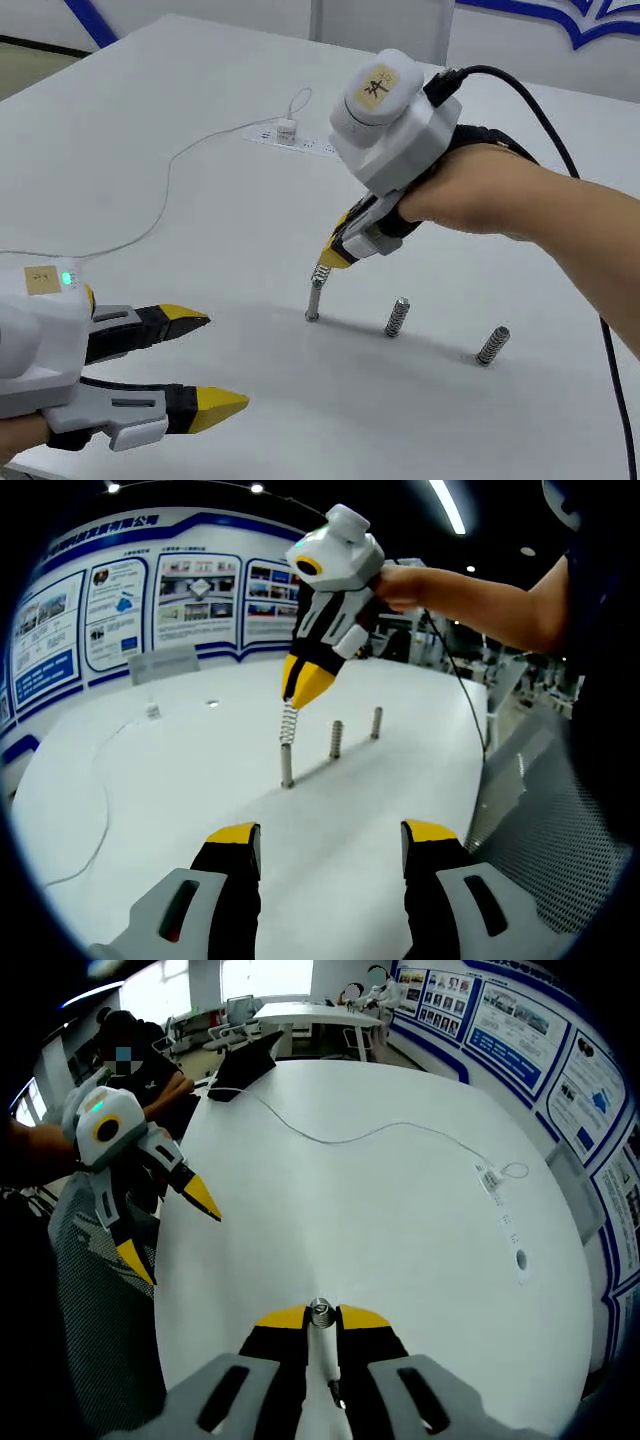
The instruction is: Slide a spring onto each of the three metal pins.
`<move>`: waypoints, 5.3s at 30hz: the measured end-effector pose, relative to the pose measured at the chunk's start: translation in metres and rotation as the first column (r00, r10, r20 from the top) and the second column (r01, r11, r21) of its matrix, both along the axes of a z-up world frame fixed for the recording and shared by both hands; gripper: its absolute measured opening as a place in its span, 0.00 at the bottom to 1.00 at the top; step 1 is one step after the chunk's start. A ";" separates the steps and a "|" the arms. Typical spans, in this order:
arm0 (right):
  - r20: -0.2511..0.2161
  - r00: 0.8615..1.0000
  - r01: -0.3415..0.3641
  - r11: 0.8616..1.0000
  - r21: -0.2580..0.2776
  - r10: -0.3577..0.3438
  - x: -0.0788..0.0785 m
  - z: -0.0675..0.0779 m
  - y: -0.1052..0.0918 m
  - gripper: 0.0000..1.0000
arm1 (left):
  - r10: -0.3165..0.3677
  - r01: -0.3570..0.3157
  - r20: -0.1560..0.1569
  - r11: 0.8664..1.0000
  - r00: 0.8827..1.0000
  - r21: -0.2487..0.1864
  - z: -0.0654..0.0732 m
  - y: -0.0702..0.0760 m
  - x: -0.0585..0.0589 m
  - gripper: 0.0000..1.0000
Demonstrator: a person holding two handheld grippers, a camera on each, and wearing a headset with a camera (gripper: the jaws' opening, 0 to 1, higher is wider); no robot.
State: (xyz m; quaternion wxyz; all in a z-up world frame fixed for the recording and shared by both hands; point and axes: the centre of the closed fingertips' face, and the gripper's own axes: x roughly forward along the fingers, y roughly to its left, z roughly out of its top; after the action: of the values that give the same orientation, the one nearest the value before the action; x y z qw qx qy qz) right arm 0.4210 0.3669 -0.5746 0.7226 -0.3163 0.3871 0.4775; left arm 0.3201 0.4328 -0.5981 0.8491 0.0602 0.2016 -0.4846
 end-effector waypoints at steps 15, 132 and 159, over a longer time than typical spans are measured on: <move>-0.034 0.999 -0.007 1.000 -0.029 0.006 0.000 -0.013 0.004 0.11 | 0.000 0.000 -0.005 1.000 1.000 0.004 -0.001 0.000 -0.001 0.58; 0.004 0.949 0.303 0.910 0.282 -0.317 -0.085 -0.037 -0.118 0.26 | -0.041 0.041 0.012 0.999 0.999 0.006 0.006 -0.018 0.001 0.59; 0.042 0.900 0.387 0.841 0.379 -0.433 -0.099 -0.037 -0.192 0.38 | -0.065 0.065 -0.001 0.998 0.998 0.018 0.002 -0.024 0.002 0.59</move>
State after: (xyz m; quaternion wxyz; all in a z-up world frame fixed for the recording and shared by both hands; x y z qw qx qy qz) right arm 0.3224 0.1750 -0.6116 0.8766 -0.1172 0.3049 0.3534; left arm 0.3219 0.4092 -0.5964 0.8323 0.0743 0.2040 -0.5100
